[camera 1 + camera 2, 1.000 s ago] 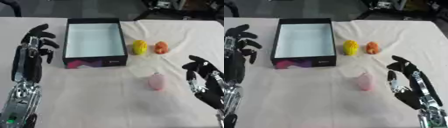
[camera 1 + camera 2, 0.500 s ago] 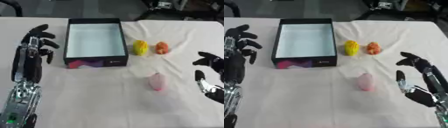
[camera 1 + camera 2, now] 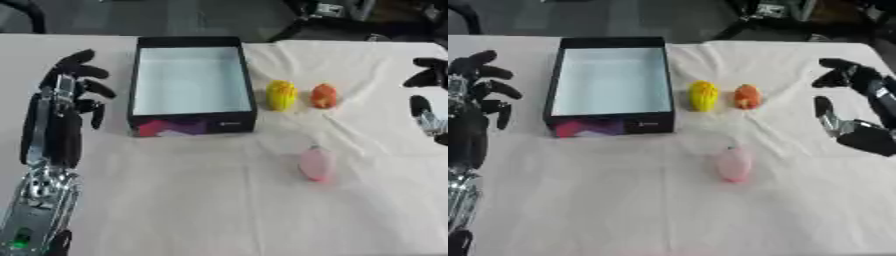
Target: Pick up objects on the table and place them in the box.
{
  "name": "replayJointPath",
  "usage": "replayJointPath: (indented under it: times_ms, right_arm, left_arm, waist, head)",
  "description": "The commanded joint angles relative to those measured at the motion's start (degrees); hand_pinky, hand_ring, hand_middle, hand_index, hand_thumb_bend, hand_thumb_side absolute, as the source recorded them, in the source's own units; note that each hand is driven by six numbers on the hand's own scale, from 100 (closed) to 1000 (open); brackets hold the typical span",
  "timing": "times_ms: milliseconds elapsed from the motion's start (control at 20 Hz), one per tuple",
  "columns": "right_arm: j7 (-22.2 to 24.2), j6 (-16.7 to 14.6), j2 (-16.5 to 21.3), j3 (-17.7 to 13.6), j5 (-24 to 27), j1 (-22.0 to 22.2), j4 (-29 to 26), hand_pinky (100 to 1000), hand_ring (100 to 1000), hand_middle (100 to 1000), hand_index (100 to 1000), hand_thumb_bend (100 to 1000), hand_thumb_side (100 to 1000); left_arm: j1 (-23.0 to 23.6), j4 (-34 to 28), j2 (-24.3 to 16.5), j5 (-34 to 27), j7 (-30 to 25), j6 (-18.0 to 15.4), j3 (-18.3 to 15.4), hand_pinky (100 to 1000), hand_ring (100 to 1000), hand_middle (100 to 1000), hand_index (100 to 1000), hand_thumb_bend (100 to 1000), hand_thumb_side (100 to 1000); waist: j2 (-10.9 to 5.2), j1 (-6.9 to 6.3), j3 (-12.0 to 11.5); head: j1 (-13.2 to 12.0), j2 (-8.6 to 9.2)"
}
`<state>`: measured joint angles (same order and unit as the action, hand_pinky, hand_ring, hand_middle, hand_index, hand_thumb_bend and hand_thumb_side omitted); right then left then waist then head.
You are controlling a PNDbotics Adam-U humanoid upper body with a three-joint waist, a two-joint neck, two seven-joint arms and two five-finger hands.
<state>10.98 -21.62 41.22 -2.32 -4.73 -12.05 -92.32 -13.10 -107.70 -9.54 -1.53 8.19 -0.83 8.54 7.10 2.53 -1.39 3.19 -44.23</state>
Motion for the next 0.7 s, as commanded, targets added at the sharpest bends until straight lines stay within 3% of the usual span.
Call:
replayJointPath:
  times_ms: [50, 450, 700]
  right_arm:
    - [1.15, -1.45, 4.19, 1.19, 1.14, -4.81, 7.31, 805, 743, 652, 917, 100, 427]
    - [4.37, -3.47, 3.60, 4.74, -1.56, -16.98, 24.81, 805, 742, 651, 915, 100, 504]
    - [4.63, -4.25, 2.12, 5.83, -3.99, -21.65, 32.18, 808, 745, 654, 915, 100, 555]
  left_arm:
    - [-0.86, -0.71, -0.22, -0.47, -0.38, 0.01, 0.23, 100, 461, 550, 796, 100, 833]
    - [-1.87, -0.90, 0.80, -0.98, -1.29, 0.15, 1.10, 100, 461, 551, 796, 100, 831]
    - [-2.38, -1.00, 1.32, -1.15, -1.82, 0.21, 1.51, 100, 461, 551, 796, 100, 830]
  waist:
    - [-1.14, -0.95, -0.34]
    - [-0.78, -1.79, -2.33]
    - [-0.63, -2.05, -3.44]
  head:
    - [0.81, 0.11]
    - [3.02, 0.11]
    - [4.11, 0.11]
